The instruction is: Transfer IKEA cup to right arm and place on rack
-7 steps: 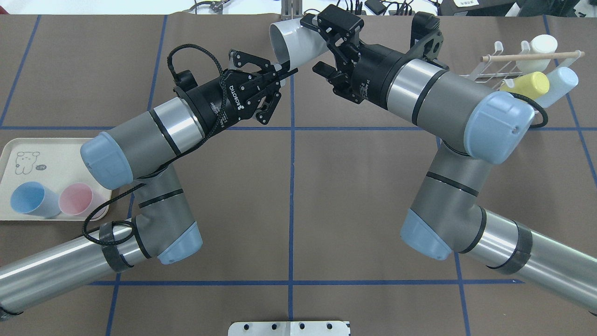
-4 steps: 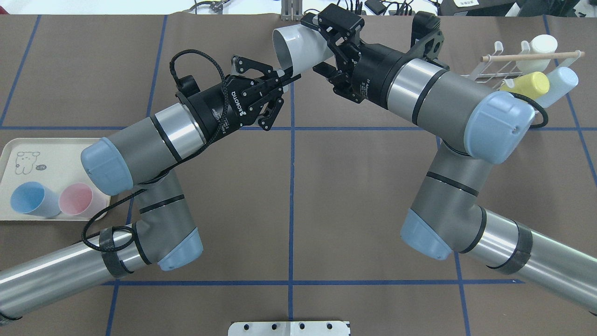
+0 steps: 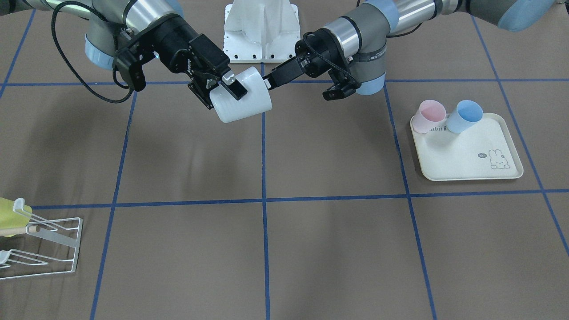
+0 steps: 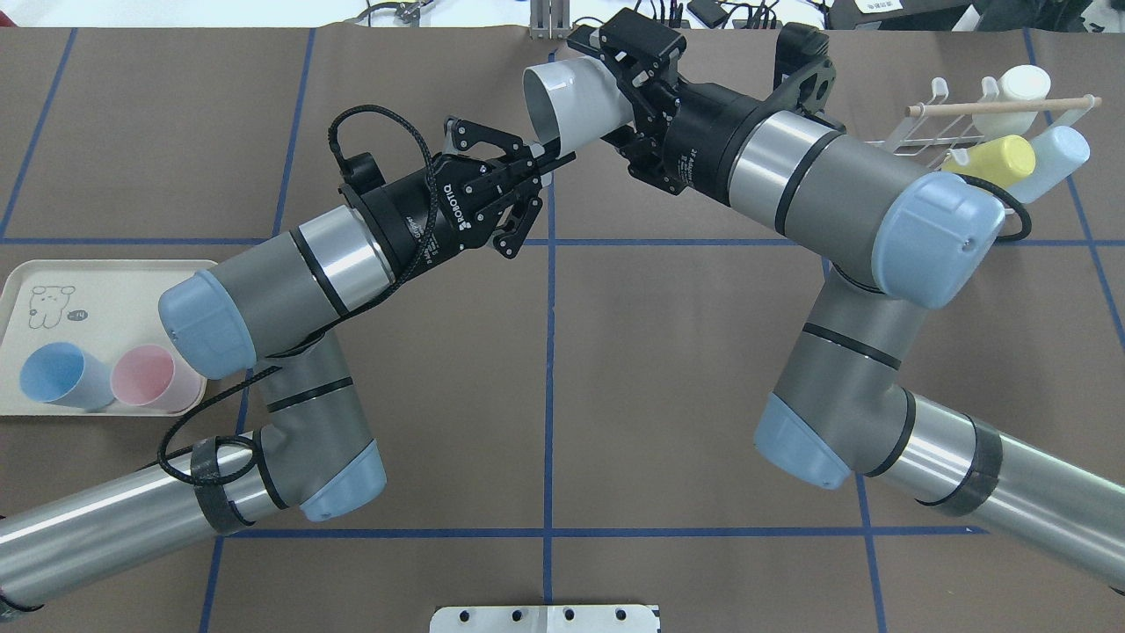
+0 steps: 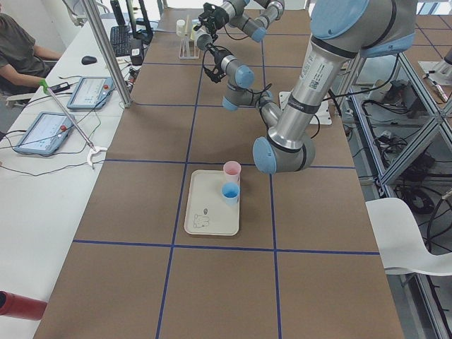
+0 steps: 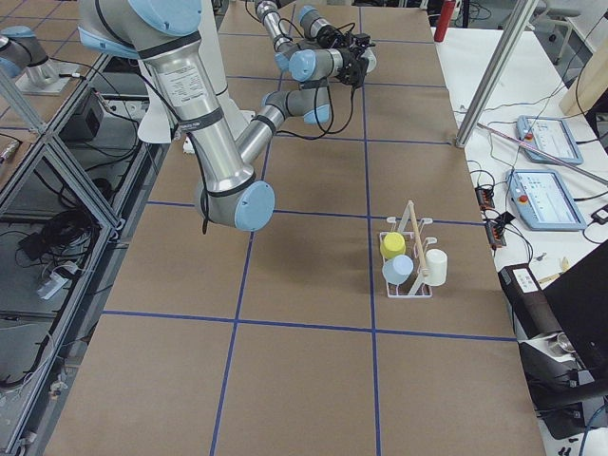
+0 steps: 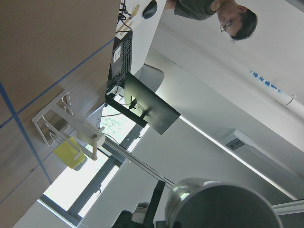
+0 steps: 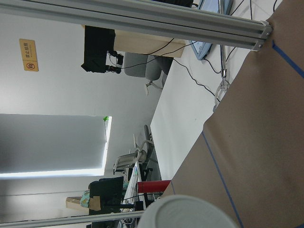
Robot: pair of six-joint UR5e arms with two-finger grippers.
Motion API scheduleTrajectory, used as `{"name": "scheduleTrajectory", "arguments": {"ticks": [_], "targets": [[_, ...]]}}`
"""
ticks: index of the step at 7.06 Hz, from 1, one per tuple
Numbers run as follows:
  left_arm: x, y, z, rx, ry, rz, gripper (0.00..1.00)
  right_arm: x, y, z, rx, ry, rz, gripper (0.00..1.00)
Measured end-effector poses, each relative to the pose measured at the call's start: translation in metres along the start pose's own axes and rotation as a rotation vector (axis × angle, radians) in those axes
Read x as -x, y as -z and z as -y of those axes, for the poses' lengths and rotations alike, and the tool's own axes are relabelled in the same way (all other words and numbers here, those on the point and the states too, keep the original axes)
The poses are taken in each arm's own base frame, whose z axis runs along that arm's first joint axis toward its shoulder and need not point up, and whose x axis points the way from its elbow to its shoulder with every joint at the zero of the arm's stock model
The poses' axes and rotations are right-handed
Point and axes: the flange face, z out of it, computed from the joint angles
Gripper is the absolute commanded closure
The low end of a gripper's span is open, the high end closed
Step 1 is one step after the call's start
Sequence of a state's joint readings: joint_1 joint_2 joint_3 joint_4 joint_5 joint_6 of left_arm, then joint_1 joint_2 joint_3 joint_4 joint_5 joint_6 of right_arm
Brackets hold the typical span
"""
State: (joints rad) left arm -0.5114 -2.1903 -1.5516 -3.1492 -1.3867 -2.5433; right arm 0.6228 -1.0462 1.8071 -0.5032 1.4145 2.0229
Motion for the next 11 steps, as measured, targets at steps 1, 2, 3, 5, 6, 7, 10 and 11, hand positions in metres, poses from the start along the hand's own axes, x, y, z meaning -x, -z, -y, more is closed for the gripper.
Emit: {"name": "scheduleTrajectory", "arguments": {"ticks": [1, 2, 3, 5, 6, 7, 10, 11], "targets": [[0.001, 0.000, -0.001, 0.001, 0.001, 0.001, 1.00, 0.000, 0.000, 0.000, 0.000, 0.000, -0.001, 0.00], [0.001, 0.000, -0.001, 0.002, 0.001, 0.001, 1.00, -0.001, 0.000, 0.000, 0.000, 0.000, -0.001, 0.35], [0.001, 0.000, -0.001, 0.002, 0.002, 0.001, 0.92, -0.001, 0.000, 0.000, 0.000, -0.002, -0.002, 0.99], [0.000, -0.001, -0.004, 0.008, 0.003, 0.000, 0.00, -0.003, -0.001, 0.001, 0.000, -0.013, -0.002, 1.00], [-0.001, 0.000, -0.006, 0.013, 0.004, -0.003, 0.00, -0.006, -0.003, 0.002, 0.004, -0.016, 0.007, 1.00], [-0.003, 0.001, -0.007, 0.013, 0.002, -0.005, 0.00, -0.010, -0.004, 0.005, 0.010, -0.019, 0.025, 1.00], [-0.004, 0.004, -0.008, 0.017, -0.001, -0.007, 0.00, -0.009, -0.004, 0.021, -0.002, -0.015, 0.053, 1.00], [-0.005, 0.004, -0.008, 0.018, -0.005, -0.008, 0.00, -0.005, -0.003, 0.030, -0.016, -0.013, 0.061, 1.00]]}}
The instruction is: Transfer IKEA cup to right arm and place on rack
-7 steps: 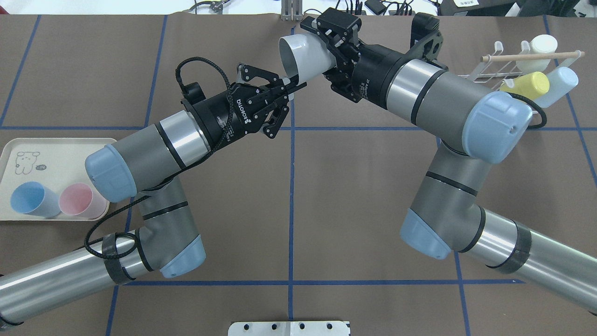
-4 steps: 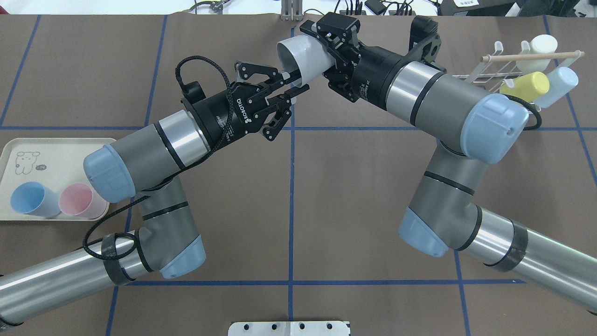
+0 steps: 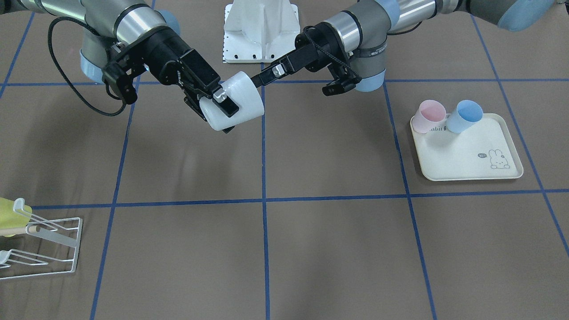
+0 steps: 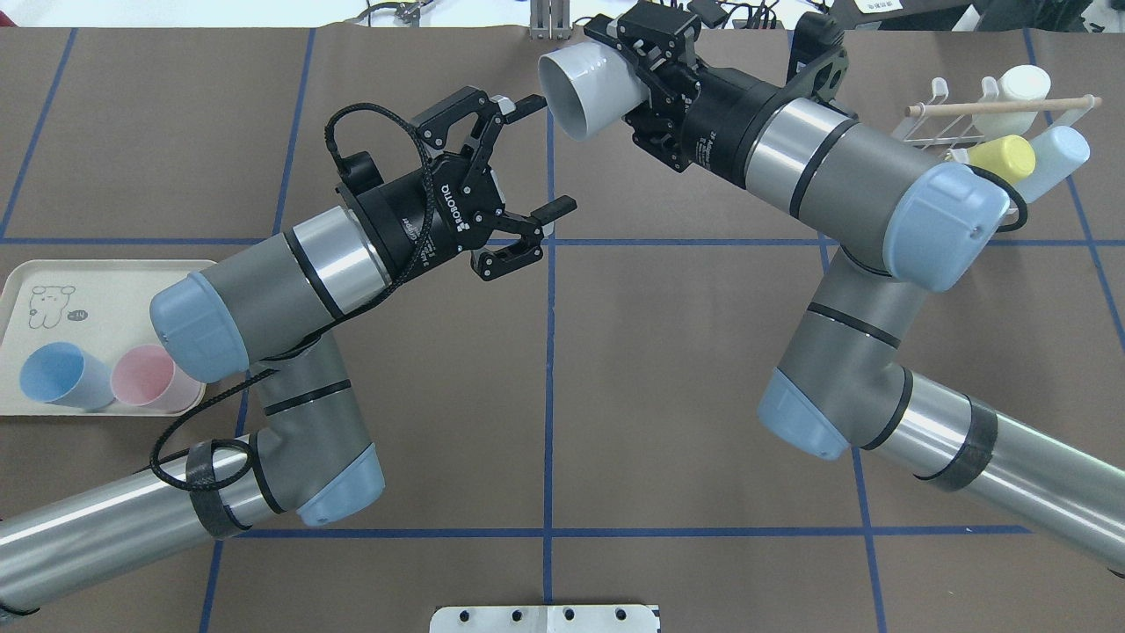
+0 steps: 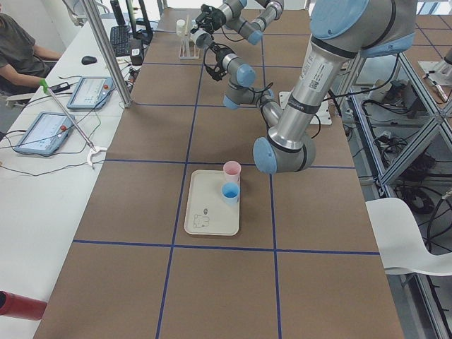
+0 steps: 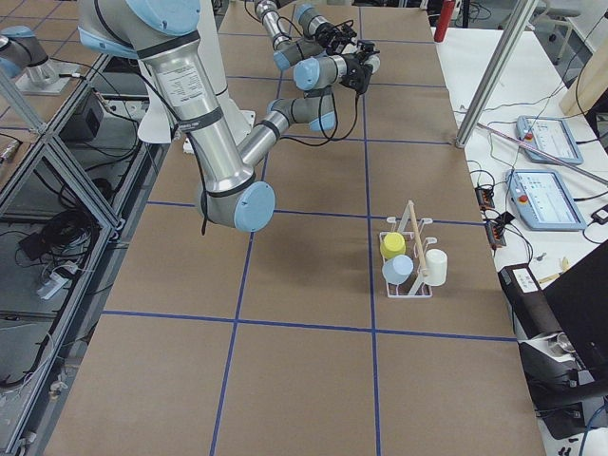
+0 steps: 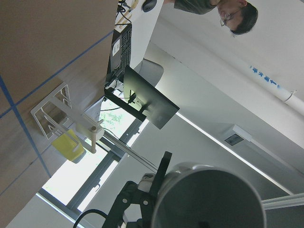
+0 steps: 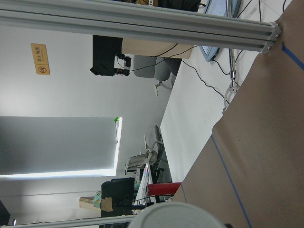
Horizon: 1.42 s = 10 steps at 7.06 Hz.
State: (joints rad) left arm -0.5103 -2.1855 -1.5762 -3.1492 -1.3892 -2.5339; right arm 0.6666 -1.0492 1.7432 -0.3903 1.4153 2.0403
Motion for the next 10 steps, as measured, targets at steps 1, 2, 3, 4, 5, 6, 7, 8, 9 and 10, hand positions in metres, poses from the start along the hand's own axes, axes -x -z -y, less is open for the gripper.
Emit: {"name": "scheduleTrajectory", "arguments": {"ticks": [1, 2, 3, 4, 5, 6, 7, 8, 9, 10], "targets": [[-0.002, 0.001, -0.001, 0.002, -0.006, -0.003, 0.00, 0.005, 0.001, 0.010, -0.016, 0.006, 0.007, 1.00], [-0.006, 0.002, 0.000, 0.002, -0.012, -0.008, 0.00, 0.010, 0.004, 0.023, -0.037, 0.021, 0.012, 1.00], [-0.009, 0.005, 0.004, -0.004, -0.023, -0.011, 0.00, 0.014, 0.006, 0.038, -0.064, 0.058, 0.010, 1.00], [-0.013, 0.007, 0.008, -0.012, -0.051, -0.012, 0.00, 0.016, 0.006, 0.054, -0.103, 0.126, -0.017, 1.00], [-0.015, 0.007, 0.011, -0.020, -0.102, -0.009, 0.00, 0.015, 0.006, 0.072, -0.158, 0.229, -0.080, 1.00], [-0.014, 0.008, 0.014, -0.034, -0.162, 0.001, 0.00, 0.011, 0.011, 0.095, -0.227, 0.341, -0.155, 1.00], [-0.012, 0.009, 0.019, -0.051, -0.218, 0.015, 0.00, 0.005, 0.019, 0.122, -0.308, 0.447, -0.229, 1.00], [-0.010, 0.010, 0.024, -0.066, -0.258, 0.027, 0.00, -0.003, 0.028, 0.149, -0.392, 0.558, -0.312, 1.00], [-0.009, 0.010, 0.027, -0.082, -0.291, 0.041, 0.00, -0.017, 0.039, 0.173, -0.467, 0.682, -0.403, 1.00], [-0.008, 0.008, 0.029, -0.099, -0.323, 0.058, 0.00, -0.032, 0.053, 0.199, -0.523, 0.800, -0.495, 1.00]]}}
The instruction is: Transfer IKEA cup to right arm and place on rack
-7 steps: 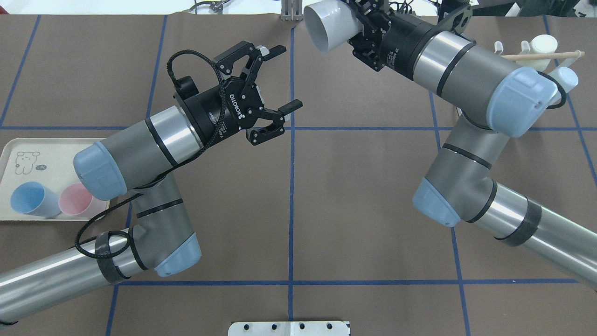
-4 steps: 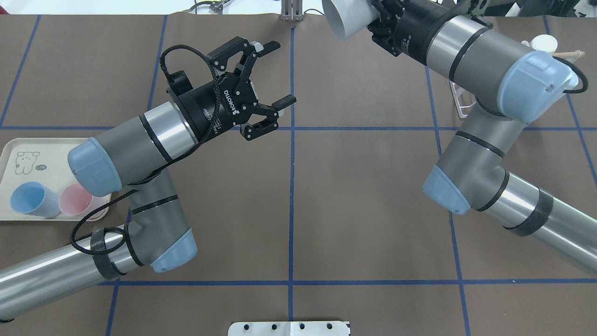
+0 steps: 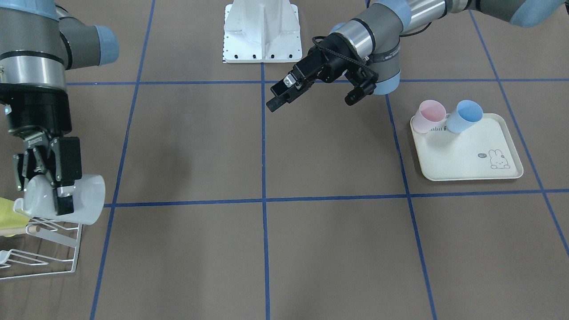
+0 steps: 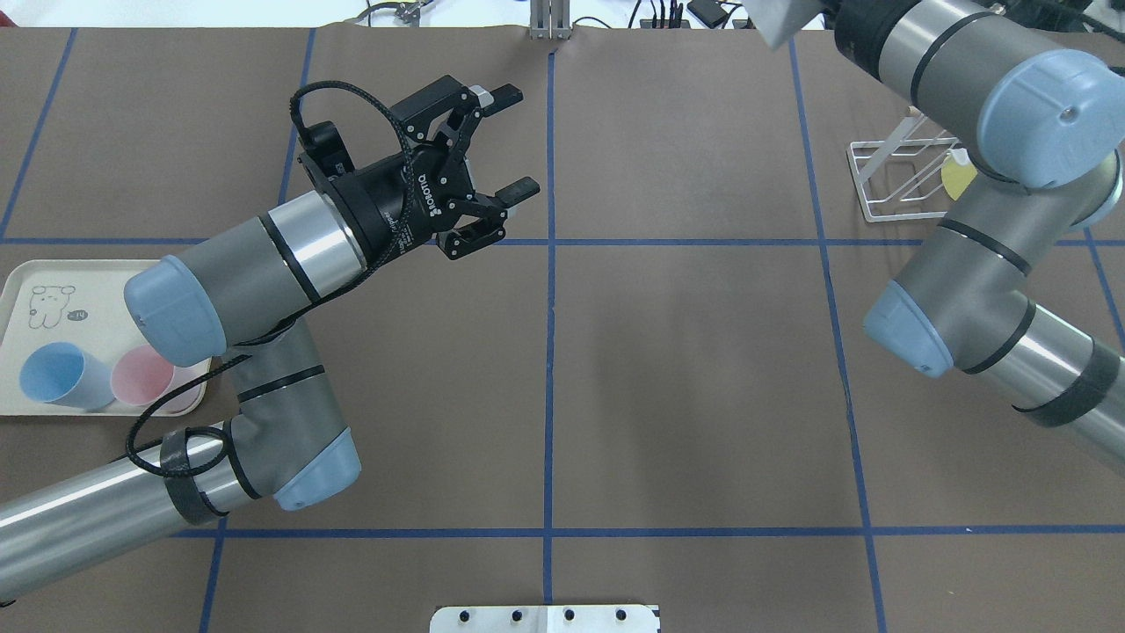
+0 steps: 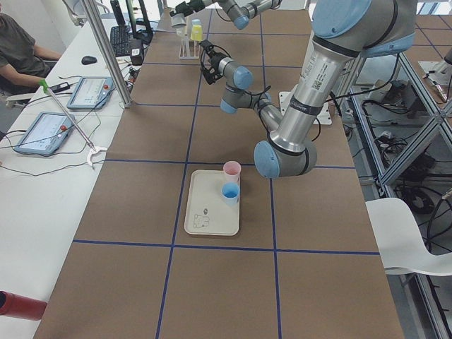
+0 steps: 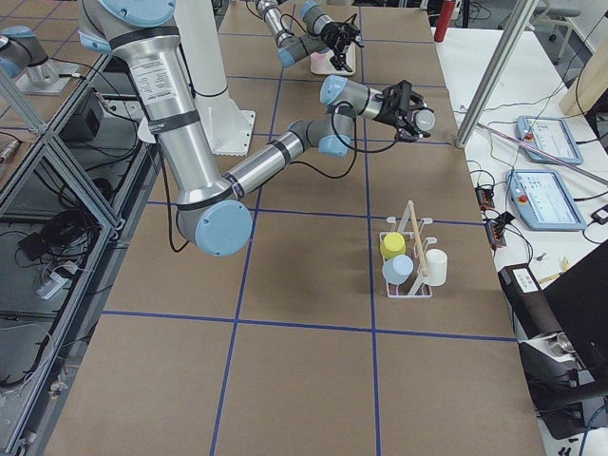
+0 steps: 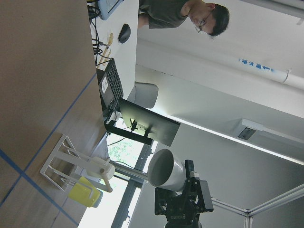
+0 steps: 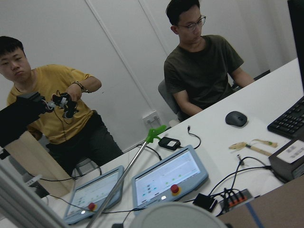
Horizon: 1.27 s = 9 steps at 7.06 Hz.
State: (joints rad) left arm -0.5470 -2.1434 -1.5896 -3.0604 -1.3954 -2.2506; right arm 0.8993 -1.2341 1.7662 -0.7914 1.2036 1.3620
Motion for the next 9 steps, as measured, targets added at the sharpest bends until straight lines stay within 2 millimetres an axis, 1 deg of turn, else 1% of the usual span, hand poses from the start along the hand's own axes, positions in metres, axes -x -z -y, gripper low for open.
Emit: {"name": "scheduleTrajectory", "arguments": {"ticks": [1, 2, 3, 4, 5, 7, 9], "targets": [[0.002, -0.001, 0.002, -0.010, -0.027, 0.013, 0.00, -0.034, -0.010, 0.009, -0.029, 0.113, -0.072, 1.00], [0.002, -0.001, 0.003, -0.018, -0.083, 0.024, 0.00, -0.067, -0.025, 0.019, -0.045, 0.198, -0.140, 1.00], [0.001, -0.001, 0.003, -0.029, -0.167, 0.042, 0.00, -0.096, -0.040, 0.027, -0.053, 0.245, -0.186, 1.00], [-0.001, 0.000, 0.001, -0.044, -0.236, 0.067, 0.00, -0.121, -0.053, 0.029, -0.054, 0.283, -0.205, 1.00], [-0.003, 0.006, 0.001, -0.054, -0.278, 0.087, 0.00, -0.143, -0.065, 0.030, -0.049, 0.328, -0.209, 1.00], [0.001, 0.023, 0.007, -0.060, -0.303, 0.117, 0.00, -0.177, -0.082, 0.030, -0.024, 0.367, -0.209, 1.00], [0.003, 0.028, 0.010, -0.062, -0.307, 0.127, 0.00, -0.197, -0.091, 0.029, 0.000, 0.401, -0.216, 1.00]]}}
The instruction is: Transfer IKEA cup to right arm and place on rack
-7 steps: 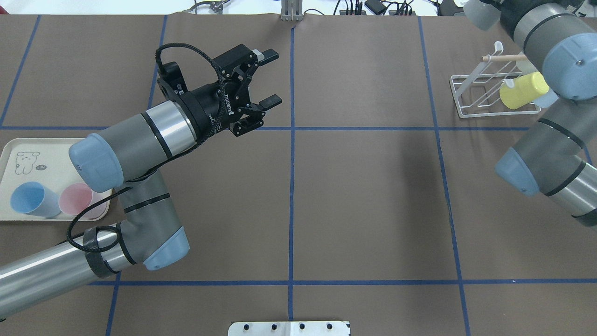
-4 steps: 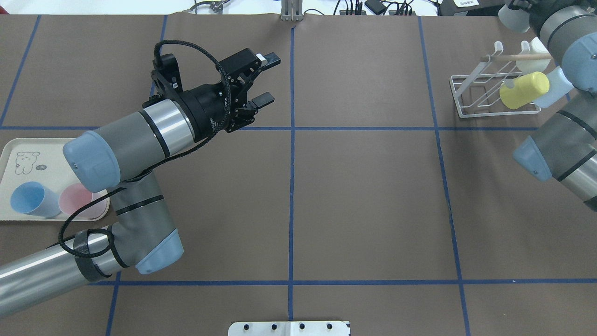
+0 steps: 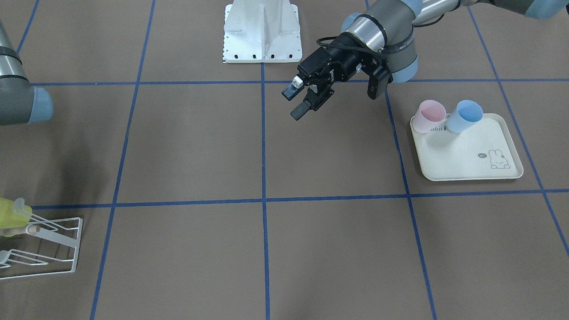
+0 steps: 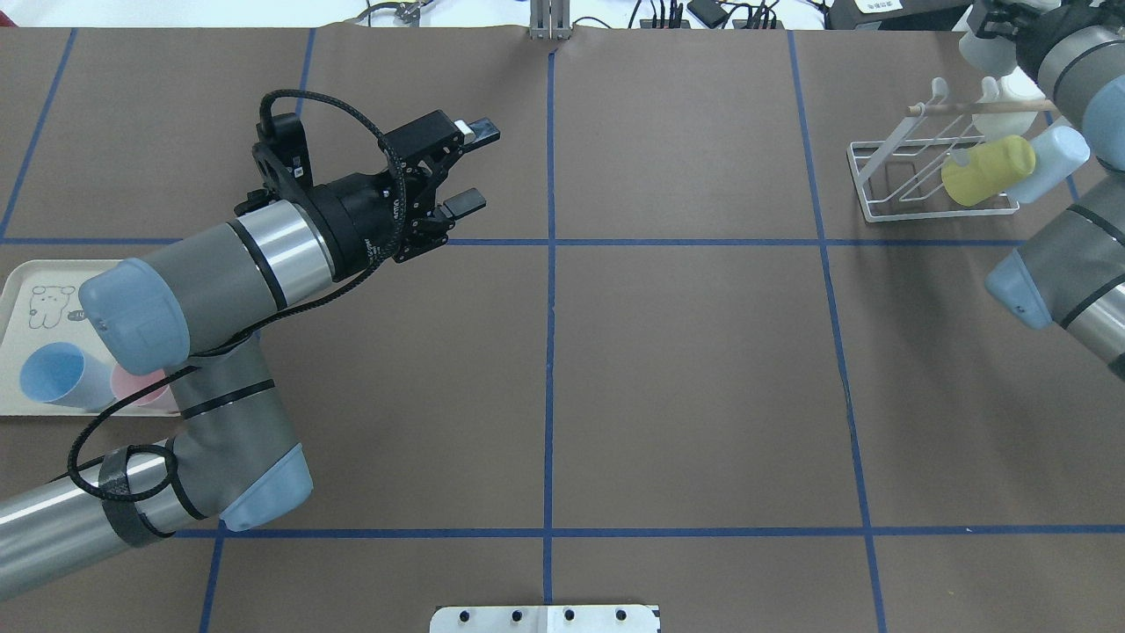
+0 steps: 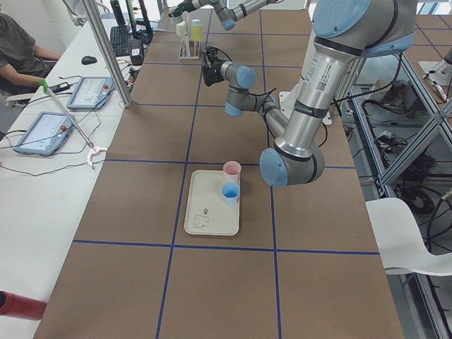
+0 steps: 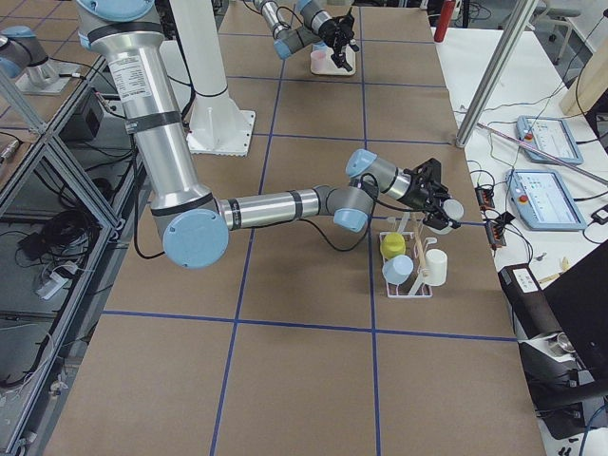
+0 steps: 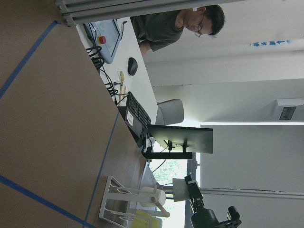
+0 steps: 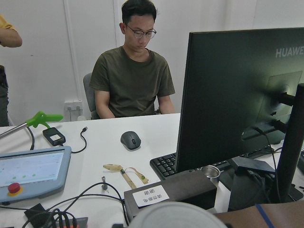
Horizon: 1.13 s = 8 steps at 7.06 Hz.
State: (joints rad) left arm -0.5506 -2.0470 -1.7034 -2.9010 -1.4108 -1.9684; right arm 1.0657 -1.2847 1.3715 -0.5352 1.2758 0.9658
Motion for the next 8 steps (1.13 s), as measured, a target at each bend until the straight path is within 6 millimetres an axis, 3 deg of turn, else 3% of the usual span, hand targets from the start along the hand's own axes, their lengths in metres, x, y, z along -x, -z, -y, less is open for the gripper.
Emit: {"name": "scheduleTrajectory", "arguments": {"ticks": [4, 8], "targets": [[0.001, 0.001, 0.001, -0.001, -0.001, 0.003, 0.00, -0.011, -0.012, -0.010, 0.022, 0.050, -0.025, 1.00], [0.006, 0.004, 0.003, -0.004, 0.000, 0.008, 0.00, -0.005, -0.019, -0.023, 0.041, 0.087, -0.025, 1.00]]}}
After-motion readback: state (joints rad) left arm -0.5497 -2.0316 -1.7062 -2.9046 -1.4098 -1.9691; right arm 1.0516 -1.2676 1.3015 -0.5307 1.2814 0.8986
